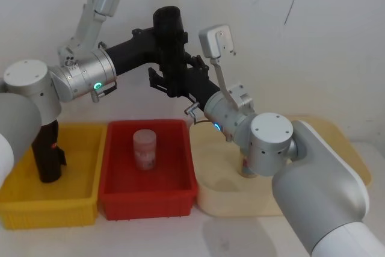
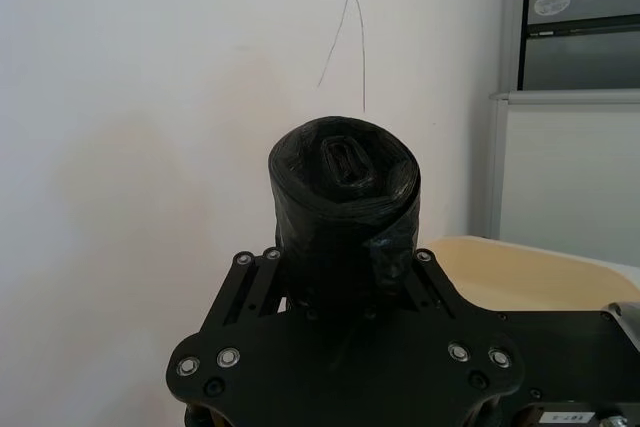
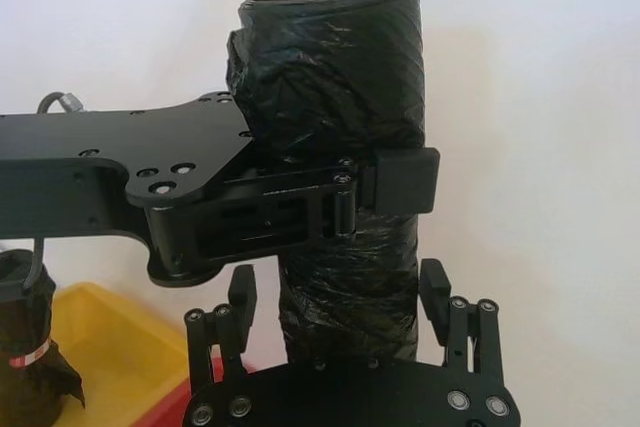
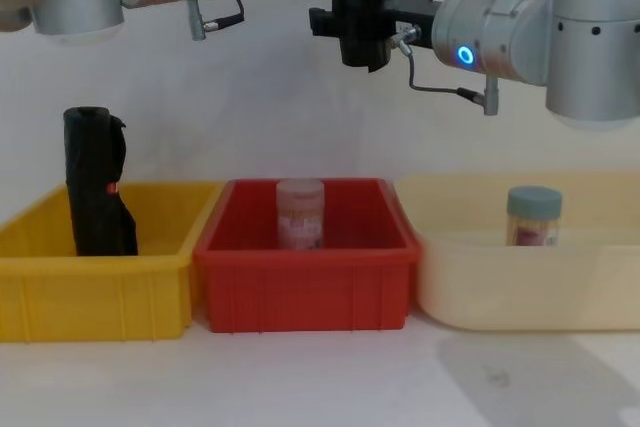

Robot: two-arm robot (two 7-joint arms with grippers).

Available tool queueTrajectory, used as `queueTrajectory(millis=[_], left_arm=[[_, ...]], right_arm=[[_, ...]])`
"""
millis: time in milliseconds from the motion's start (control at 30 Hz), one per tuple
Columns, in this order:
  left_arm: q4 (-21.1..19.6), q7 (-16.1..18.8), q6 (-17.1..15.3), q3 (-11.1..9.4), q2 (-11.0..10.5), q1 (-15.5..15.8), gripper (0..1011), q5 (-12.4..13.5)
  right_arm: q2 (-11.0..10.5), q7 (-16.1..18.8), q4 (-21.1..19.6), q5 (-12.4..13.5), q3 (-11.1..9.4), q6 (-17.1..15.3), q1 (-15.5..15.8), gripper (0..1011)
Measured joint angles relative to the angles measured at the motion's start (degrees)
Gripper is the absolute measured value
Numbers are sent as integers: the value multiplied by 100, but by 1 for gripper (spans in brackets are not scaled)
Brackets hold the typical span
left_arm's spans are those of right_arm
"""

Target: Pick up the garbage bag with the one hand and transfer it to the other hand.

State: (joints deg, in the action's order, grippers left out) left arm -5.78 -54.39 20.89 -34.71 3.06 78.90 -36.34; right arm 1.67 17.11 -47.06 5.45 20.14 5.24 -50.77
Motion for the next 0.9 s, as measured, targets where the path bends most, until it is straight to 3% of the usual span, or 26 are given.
queueTrajectory(millis=[233, 567, 900], left_arm=[[0, 0, 0, 0, 0, 0, 369, 0], [0, 0, 0, 0, 0, 0, 369, 0], [0, 1, 0, 0, 0, 0, 369, 0]], right_arm=[[31, 6, 84, -4, -19, 17, -55, 910], [51, 9, 153, -7, -32, 29, -97, 594], [61, 15, 182, -7, -39, 35, -115, 581]])
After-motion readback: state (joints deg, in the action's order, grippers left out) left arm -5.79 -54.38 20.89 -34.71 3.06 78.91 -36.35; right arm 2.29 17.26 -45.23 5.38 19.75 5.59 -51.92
